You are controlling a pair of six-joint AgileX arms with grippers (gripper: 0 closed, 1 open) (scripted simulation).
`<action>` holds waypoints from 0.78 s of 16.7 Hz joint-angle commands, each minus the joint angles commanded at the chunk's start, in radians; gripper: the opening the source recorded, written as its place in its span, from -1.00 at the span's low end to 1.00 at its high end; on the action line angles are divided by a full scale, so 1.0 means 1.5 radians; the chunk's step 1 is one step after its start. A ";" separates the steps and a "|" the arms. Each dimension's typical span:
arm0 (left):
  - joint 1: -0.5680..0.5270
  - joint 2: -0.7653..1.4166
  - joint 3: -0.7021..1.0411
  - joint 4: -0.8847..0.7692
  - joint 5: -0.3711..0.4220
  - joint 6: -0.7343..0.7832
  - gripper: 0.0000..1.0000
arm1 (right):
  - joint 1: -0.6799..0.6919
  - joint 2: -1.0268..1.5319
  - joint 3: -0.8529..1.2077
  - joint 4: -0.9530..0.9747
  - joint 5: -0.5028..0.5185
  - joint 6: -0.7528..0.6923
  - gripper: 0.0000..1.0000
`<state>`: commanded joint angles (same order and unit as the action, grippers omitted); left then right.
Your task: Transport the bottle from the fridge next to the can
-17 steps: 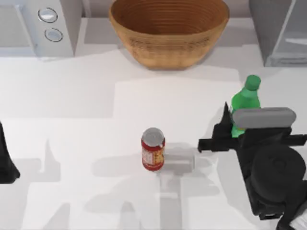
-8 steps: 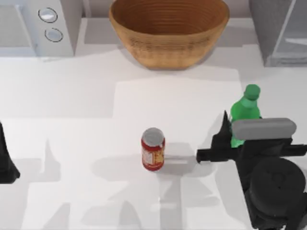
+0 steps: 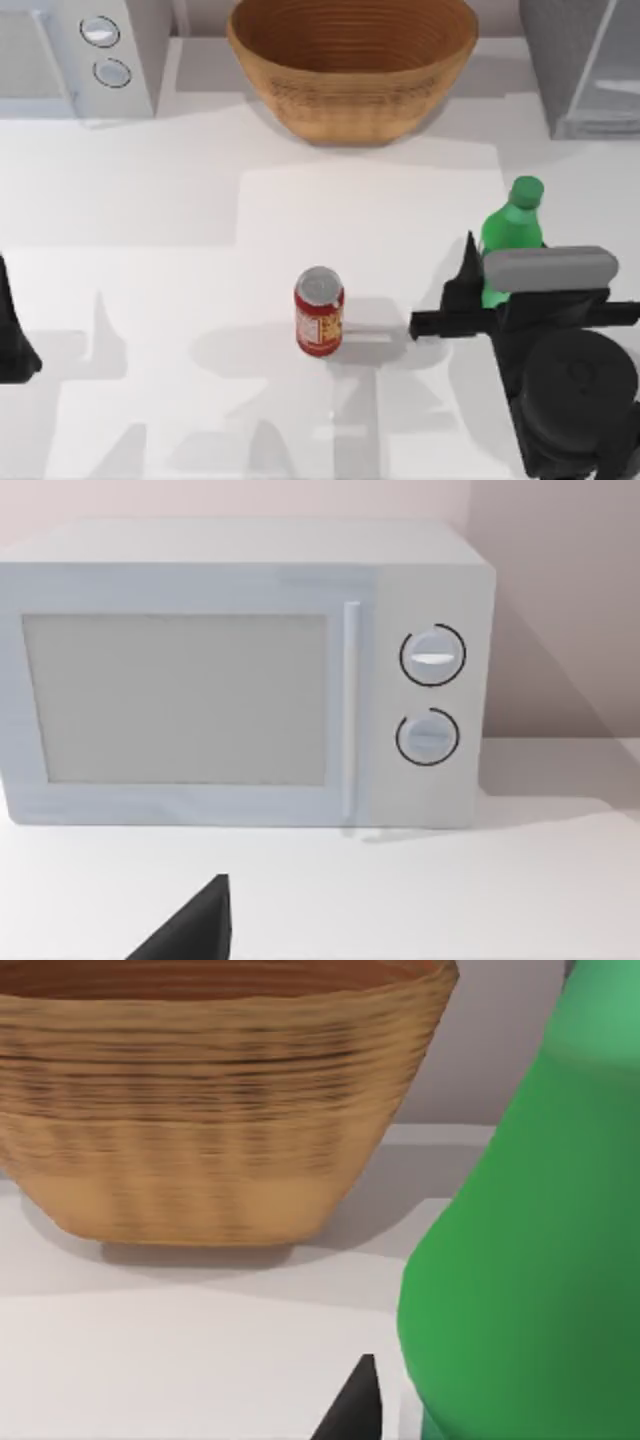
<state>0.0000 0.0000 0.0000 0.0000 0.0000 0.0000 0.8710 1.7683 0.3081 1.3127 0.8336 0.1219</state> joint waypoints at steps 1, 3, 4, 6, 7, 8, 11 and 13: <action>0.000 0.000 0.000 0.000 0.000 0.000 1.00 | 0.000 0.000 0.000 0.000 0.000 0.000 -0.40; 0.000 0.000 0.000 0.000 0.000 0.000 1.00 | 0.000 0.000 0.000 0.000 0.000 0.000 -0.10; 0.000 0.000 0.000 0.000 0.000 0.000 1.00 | 0.000 0.000 0.000 0.000 0.000 0.000 0.06; 0.000 0.000 0.000 0.000 0.000 0.000 1.00 | 0.000 0.000 0.000 0.000 0.000 0.000 0.36; 0.000 0.000 0.000 0.000 0.000 0.000 1.00 | 0.000 0.000 0.000 0.000 0.000 0.000 0.51; 0.000 0.000 0.000 0.000 0.000 0.000 1.00 | 0.000 0.000 0.000 0.000 0.000 0.000 0.66; 0.000 0.000 0.000 0.000 0.000 0.000 1.00 | 0.000 0.000 0.000 0.000 0.000 0.000 1.00; 0.000 0.000 0.000 0.000 0.000 0.000 1.00 | 0.000 0.000 0.000 0.000 0.000 0.000 1.00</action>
<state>0.0000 0.0000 0.0000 0.0000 0.0000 0.0000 0.8710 1.7683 0.3081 1.3127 0.8336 0.1219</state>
